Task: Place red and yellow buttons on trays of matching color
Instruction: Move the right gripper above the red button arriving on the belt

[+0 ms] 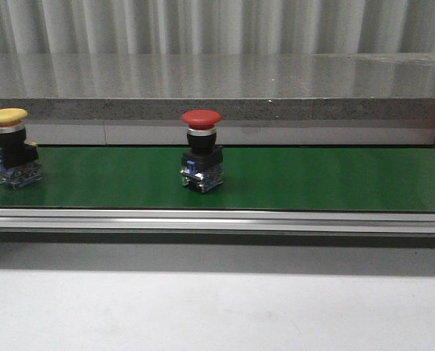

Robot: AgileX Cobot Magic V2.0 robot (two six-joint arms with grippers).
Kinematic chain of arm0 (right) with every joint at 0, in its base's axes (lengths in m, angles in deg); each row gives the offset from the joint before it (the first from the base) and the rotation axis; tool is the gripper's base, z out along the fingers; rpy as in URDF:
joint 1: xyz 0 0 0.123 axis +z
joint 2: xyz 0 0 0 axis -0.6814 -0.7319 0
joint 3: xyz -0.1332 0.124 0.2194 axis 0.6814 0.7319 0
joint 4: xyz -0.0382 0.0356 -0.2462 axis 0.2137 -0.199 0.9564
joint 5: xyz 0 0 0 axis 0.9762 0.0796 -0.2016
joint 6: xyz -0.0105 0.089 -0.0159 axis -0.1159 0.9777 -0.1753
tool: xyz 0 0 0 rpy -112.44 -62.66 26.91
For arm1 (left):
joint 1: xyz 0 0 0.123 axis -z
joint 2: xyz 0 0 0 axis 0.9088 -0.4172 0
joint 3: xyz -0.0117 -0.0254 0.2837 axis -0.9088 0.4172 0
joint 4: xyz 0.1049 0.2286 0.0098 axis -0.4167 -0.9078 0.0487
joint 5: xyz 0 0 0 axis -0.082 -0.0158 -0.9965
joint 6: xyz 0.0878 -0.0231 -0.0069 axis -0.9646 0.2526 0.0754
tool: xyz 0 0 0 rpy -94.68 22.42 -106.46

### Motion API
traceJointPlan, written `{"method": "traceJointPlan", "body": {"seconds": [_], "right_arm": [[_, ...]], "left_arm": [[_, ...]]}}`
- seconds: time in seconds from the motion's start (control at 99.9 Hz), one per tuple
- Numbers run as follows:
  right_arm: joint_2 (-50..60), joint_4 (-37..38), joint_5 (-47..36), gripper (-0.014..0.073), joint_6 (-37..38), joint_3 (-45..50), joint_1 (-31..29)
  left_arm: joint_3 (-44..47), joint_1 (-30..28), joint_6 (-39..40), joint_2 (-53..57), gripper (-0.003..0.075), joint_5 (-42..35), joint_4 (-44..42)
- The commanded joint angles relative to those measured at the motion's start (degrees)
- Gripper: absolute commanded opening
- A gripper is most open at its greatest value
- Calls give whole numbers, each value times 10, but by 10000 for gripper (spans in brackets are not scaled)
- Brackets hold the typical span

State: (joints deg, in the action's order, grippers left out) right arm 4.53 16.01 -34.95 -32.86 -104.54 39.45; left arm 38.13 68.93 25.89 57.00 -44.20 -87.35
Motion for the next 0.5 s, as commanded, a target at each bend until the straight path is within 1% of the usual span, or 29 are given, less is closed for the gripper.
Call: {"method": "traceJointPlan", "body": {"seconds": [0.0,0.12,0.19,0.361,0.491], "right_arm": [[-32,-28,-11,591,-41,-25,8],[-86,-56,-5,591,-113,-36,51],[-126,-65,-9,591,-136,-45,83],[-231,-65,-33,593,-140,-78,158],[-312,-65,-56,593,-140,-116,203]], "left_arm": [[-16,4,1,-3,-20,-43,5],[-16,4,1,-3,-20,-43,5],[-16,4,1,-3,-20,-43,5],[-16,4,1,-3,-20,-43,5],[-16,4,1,-3,-20,-43,5]]}}
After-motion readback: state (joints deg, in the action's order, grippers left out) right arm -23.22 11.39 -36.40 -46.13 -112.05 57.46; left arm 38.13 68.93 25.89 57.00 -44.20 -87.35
